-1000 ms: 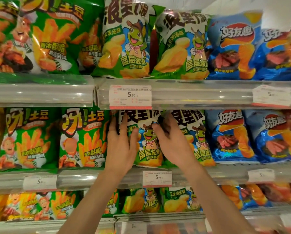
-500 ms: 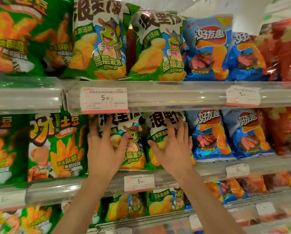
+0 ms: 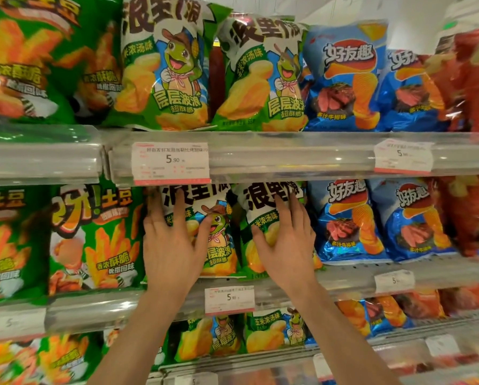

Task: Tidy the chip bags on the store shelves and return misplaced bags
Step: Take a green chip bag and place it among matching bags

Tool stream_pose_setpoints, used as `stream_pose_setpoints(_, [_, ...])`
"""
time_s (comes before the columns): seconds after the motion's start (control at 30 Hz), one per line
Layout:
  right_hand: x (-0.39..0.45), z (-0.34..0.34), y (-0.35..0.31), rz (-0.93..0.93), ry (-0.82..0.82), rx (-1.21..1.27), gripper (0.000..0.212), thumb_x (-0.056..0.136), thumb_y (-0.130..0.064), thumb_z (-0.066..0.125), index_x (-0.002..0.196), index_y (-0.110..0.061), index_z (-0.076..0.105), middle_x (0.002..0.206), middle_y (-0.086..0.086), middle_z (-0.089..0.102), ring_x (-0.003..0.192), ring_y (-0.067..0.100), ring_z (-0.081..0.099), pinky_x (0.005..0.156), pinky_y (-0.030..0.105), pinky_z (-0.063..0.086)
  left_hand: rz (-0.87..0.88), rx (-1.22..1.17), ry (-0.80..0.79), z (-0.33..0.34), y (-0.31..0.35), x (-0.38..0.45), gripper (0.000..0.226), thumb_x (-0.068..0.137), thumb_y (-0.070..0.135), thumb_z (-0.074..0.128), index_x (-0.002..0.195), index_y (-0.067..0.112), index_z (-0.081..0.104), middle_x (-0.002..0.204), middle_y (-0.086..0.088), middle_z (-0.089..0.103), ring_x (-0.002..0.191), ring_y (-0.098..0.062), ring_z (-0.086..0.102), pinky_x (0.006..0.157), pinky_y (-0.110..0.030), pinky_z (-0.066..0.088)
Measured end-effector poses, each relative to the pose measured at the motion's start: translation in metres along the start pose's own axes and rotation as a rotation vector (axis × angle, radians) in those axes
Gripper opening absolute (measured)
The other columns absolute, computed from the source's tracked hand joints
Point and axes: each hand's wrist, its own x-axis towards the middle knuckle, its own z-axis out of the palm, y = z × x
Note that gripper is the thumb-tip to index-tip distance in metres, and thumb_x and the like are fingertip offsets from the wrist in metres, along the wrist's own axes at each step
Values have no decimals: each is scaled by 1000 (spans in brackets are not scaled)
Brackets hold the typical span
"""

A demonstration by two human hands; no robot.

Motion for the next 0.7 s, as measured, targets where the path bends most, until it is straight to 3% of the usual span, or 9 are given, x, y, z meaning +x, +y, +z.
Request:
stream_pose_setpoints(0.13, [-2,1,0,-22,-33,-107,78,94,-63,38,157,-19,28,167,12,23,153,33,21,116,61,29,99,33,36,-4,-1,1,73,99,60,37,156,14,39,163,-24,30,149,-45,30,114,-58,36])
stream_pose_setpoints(0.27, [3,-3,9,-54,-108,-160,85,93,-77,27,162,-30,7,172,6,0,158,30,-3,123,62,10,375,86,-3,-5,-1,7,64,103,55,36,158,23,35,167,-13,29,156,-33,20,128,-46,4])
stream_pose_setpoints(0.33, [3,-3,9,-55,-122,-170,86,93,-77,26,162,-30,5,172,7,-2,158,30,-3,123,61,15,405,149,-50,0,0,9,64,104,56,29,159,24,34,167,-13,28,157,-31,19,128,-51,11])
stream_pose_setpoints(0.47, [-3,4,0,-11,-12,-193,80,96,-69,33,160,-24,20,170,13,14,156,33,14,116,60,32,347,226,-35,8,2,6,64,104,57,27,159,24,34,167,-13,27,157,-31,19,124,-57,21])
stream_pose_setpoints(0.7, [-3,11,1,7,36,-226,77,96,-67,35,159,-22,25,168,14,21,154,33,21,115,59,33,330,223,-9,15,2,4,64,104,56,32,159,24,34,168,-14,25,157,-32,20,122,-58,21])
